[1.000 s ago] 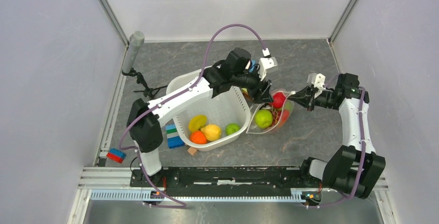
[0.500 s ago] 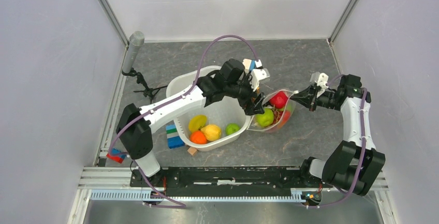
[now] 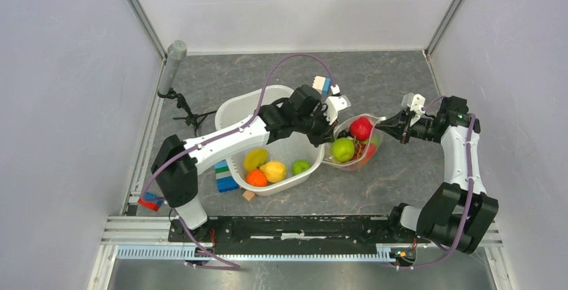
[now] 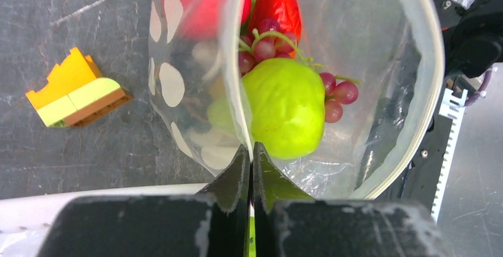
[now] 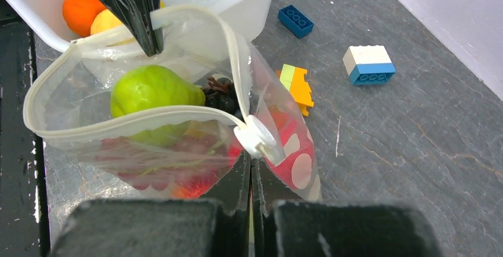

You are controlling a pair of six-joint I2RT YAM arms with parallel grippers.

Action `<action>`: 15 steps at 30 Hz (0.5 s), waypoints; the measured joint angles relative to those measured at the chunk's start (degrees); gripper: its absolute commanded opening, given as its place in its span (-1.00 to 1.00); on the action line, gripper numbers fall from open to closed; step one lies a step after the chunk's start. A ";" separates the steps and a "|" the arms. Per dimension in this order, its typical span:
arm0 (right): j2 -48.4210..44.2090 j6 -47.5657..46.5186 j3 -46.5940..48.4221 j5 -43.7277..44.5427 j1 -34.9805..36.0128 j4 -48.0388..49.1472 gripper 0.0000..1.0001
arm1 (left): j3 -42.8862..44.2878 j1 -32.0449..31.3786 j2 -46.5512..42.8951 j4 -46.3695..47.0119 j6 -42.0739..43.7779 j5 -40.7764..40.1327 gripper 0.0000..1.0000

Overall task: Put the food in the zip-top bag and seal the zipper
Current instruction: Adjust the zipper food storage bag at the center of the board.

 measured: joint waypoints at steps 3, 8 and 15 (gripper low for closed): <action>-0.02 0.33 0.85 0.20 -0.02 -0.20 -0.54 | 3.02 -0.26 0.68 -1.44 0.11 0.11 -0.96; -0.57 1.09 4.46 0.39 -0.90 -0.15 -0.16 | 12.17 -0.46 3.41 -5.44 2.58 -0.28 -0.96; -5.84 5.84 3.69 1.36 -1.97 3.89 0.09 | 22.32 1.46 8.66 -12.11 9.22 3.13 -0.96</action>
